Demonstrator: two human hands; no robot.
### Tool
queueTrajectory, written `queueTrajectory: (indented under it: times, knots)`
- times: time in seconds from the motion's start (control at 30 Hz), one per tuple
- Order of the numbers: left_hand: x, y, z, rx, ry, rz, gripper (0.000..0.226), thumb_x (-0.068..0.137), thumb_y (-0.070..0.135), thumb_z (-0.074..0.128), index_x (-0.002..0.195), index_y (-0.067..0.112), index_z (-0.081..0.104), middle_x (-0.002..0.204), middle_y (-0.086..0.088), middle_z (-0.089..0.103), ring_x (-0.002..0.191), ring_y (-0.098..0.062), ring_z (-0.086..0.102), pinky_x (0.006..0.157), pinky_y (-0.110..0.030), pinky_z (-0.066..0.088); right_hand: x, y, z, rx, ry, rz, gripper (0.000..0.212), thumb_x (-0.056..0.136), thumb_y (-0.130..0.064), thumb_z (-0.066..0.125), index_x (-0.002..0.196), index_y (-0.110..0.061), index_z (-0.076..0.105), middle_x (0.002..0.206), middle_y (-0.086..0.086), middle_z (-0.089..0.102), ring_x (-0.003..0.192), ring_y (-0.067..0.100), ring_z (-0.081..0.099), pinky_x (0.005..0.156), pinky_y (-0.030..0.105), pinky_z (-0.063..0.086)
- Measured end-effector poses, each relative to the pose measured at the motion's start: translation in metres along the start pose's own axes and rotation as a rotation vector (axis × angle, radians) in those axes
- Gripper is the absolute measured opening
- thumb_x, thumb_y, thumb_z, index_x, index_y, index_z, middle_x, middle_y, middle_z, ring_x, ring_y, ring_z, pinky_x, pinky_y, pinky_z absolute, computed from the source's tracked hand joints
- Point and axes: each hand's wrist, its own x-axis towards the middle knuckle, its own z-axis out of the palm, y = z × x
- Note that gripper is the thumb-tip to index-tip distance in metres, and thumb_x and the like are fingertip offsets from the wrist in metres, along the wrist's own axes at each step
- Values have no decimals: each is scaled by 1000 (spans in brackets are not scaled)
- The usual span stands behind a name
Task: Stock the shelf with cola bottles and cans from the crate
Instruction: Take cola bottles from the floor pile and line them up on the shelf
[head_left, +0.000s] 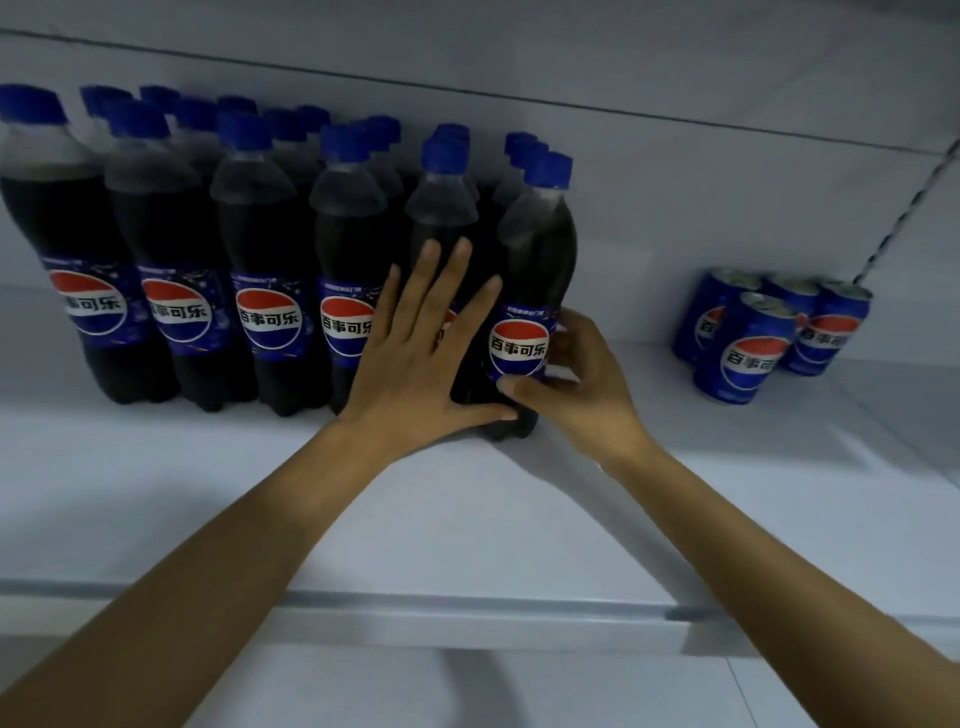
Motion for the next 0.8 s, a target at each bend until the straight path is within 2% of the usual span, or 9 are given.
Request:
queueTrajectory:
  times: [0.07, 0.2, 0.37, 0.47, 0.57, 0.67, 0.73, 0.8]
  knots:
    - [0, -1, 0, 7, 2, 28, 103, 73, 82, 45, 149, 19, 16, 155, -14, 4, 145, -24, -18, 118, -52, 1, -12, 11, 1, -46, -8, 3, 67, 71, -24, 83, 127, -28, 46, 116, -17, 59, 103, -1, 60, 79, 15, 53]
    - [0, -1, 2, 20, 4, 69, 100, 73, 81, 45, 149, 25, 13, 155, -13, -1, 145, -27, -19, 118, -54, -2, -12, 18, 4, -40, 0, 30, 56, 75, -22, 79, 122, -29, 48, 108, -22, 59, 97, -4, 60, 70, 8, 49]
    - [1, -3, 5, 55, -18, 60, 101, 72, 79, 46, 150, 28, 7, 155, -11, -5, 144, -28, -21, 117, -53, -5, -3, 21, 7, -67, 0, 32, 55, 75, -22, 80, 122, -26, 51, 108, -20, 61, 98, -3, 60, 76, 7, 48]
    - [2, -3, 6, 64, -23, 76, 103, 70, 77, 50, 150, 27, 8, 155, -11, -9, 143, -29, -24, 117, -52, -8, 4, 25, 3, -26, -24, 78, 53, 72, -20, 82, 116, -27, 53, 107, -15, 64, 95, 1, 63, 75, 11, 51]
    - [2, -4, 9, 78, -14, 82, 107, 69, 77, 53, 151, 29, 4, 157, -10, -23, 143, -31, -24, 117, -52, -10, 3, 31, 5, 27, 21, 96, 64, 69, -17, 84, 124, -22, 50, 115, -8, 61, 101, 5, 62, 72, 12, 52]
    - [2, -6, 10, 96, -16, 104, 115, 65, 77, 60, 151, 32, 0, 154, -5, -31, 142, -32, -26, 116, -52, -12, 3, 34, 7, 19, 17, 93, 84, 67, -28, 82, 140, -20, 41, 133, -7, 53, 116, 8, 55, 80, 17, 53]
    - [2, -6, 11, 109, -26, 104, 117, 62, 77, 64, 151, 32, 3, 153, -6, -32, 141, -32, -27, 116, -53, -12, 4, 34, 7, 10, -15, 75, 84, 65, -34, 79, 140, -23, 42, 135, -7, 53, 117, 6, 54, 85, 16, 52]
    - [2, -5, 13, 118, -34, 93, 119, 61, 77, 65, 151, 33, 0, 153, -6, -33, 141, -33, -28, 115, -54, -13, 4, 33, 8, -3, -29, 59, 78, 68, -32, 78, 137, -24, 44, 132, -8, 56, 116, 5, 56, 87, 15, 51]
